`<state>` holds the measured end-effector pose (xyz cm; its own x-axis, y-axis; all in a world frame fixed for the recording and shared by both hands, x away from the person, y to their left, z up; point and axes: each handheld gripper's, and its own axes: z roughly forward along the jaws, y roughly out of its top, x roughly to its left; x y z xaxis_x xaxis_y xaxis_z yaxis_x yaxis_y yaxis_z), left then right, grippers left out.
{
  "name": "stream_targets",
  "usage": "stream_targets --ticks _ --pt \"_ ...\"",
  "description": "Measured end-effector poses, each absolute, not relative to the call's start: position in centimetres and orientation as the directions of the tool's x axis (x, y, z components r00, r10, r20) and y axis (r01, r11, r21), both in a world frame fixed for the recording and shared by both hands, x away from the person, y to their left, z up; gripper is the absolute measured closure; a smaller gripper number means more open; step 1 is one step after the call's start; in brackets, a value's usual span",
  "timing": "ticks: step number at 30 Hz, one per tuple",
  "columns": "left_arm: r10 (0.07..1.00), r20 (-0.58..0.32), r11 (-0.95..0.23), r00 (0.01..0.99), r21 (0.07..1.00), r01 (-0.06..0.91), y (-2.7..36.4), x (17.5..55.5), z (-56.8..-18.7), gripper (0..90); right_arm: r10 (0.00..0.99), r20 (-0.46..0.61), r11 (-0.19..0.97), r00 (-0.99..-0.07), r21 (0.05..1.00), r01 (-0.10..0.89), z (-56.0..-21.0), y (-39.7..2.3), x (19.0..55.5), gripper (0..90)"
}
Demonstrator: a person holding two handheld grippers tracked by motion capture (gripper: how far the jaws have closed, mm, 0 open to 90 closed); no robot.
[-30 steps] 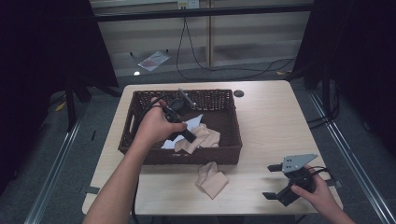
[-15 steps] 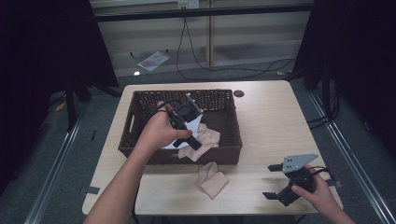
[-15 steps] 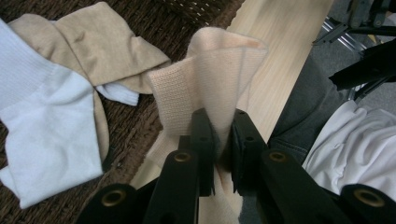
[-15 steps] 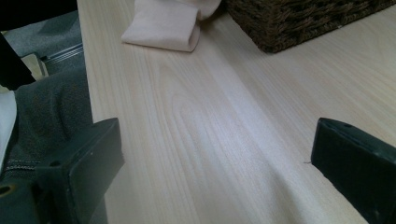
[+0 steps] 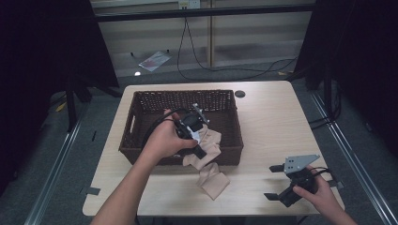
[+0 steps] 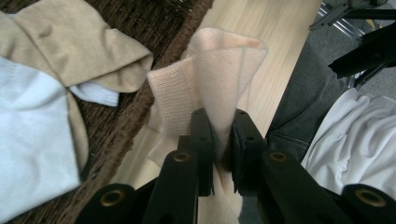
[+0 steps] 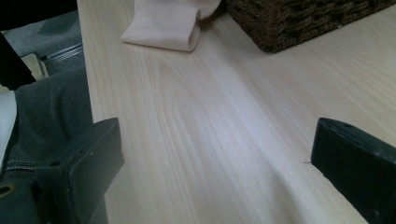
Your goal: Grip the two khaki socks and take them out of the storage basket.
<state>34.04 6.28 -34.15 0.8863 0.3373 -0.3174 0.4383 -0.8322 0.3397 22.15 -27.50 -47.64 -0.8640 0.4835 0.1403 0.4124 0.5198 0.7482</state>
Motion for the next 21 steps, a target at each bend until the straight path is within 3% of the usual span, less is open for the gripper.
stream_targets --ticks 6,12,21 --pt "0.325 -0.313 -0.843 0.893 0.333 0.423 5.9 33.4 -36.0 78.7 0.487 0.143 0.514 -0.861 0.750 0.416 -47.5 -27.5 22.1 2.2" --pt "0.316 -0.298 -0.850 0.901 0.333 0.409 6.0 33.0 -37.1 53.3 0.485 0.144 0.516 -0.863 0.750 0.415 -47.6 -27.5 22.1 2.2" --pt "0.322 -0.264 -0.841 0.909 0.362 0.403 6.6 31.8 -38.2 29.4 0.486 0.144 0.516 -0.862 0.748 0.416 -47.6 -27.5 22.1 2.2"
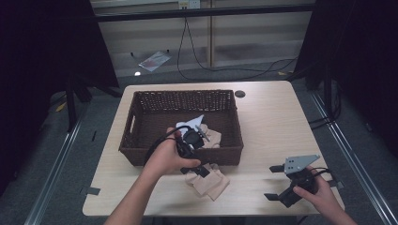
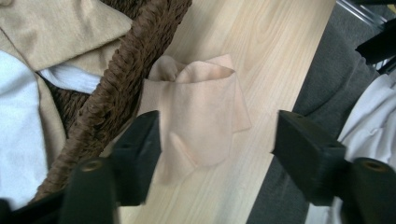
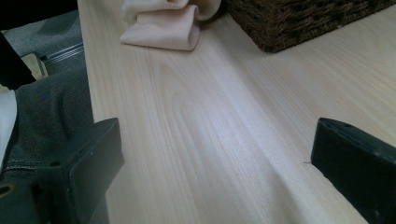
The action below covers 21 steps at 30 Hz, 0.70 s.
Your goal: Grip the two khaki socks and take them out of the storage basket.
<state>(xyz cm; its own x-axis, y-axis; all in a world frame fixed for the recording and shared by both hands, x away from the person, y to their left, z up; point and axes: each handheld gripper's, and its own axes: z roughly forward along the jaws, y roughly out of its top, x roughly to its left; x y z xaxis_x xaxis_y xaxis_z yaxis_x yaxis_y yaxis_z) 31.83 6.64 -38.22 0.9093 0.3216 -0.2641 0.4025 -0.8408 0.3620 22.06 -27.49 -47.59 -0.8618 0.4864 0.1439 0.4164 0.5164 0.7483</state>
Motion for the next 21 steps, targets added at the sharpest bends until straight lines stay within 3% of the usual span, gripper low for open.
stream_targets --ticks 9,21 --pt "0.313 -0.243 -0.831 0.918 0.398 0.388 7.5 31.1 -39.5 18.9 0.485 0.144 0.519 -0.863 0.747 0.416 -47.7 -27.4 22.1 2.2" --pt "0.299 -0.250 -0.807 0.921 0.449 0.384 8.4 30.1 -41.7 12.8 0.487 0.141 0.523 -0.862 0.743 0.417 -47.7 -27.4 22.1 2.2"
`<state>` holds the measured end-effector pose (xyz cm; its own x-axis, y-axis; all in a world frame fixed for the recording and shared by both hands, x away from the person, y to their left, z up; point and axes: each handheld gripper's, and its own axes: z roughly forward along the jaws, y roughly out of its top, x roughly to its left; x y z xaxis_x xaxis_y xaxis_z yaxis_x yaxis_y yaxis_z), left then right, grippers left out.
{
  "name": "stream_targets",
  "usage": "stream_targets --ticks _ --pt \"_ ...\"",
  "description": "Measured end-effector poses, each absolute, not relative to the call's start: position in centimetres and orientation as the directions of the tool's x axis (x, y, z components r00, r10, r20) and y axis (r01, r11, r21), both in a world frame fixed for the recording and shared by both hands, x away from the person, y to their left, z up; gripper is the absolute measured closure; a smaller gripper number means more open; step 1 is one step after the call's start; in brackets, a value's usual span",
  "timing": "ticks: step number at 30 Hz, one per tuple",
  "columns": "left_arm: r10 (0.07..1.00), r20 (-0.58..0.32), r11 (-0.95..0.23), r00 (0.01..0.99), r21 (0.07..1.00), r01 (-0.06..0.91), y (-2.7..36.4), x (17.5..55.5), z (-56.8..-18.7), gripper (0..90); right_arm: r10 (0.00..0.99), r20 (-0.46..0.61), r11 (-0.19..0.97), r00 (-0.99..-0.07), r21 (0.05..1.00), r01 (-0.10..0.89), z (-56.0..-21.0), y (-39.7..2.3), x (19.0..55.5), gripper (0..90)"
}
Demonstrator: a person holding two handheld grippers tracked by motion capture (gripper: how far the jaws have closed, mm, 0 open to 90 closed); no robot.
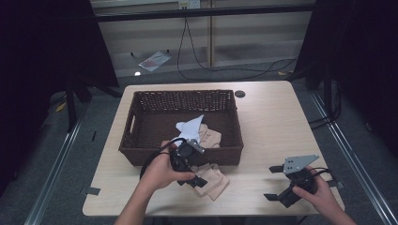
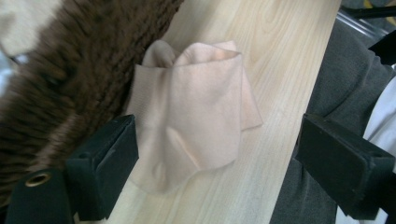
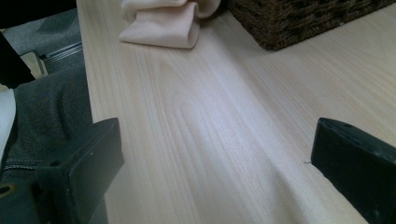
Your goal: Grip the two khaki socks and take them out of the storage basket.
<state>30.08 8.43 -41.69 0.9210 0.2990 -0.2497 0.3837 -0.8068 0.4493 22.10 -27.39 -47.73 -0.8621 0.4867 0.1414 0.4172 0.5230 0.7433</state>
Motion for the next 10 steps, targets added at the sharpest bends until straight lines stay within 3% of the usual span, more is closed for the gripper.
stream_targets --ticks 10 --pt "0.332 -0.224 -0.804 0.916 0.440 0.399 8.1 29.5 -43.8 13.6 0.483 0.140 0.523 -0.864 0.745 0.413 -47.7 -27.4 22.0 2.2"
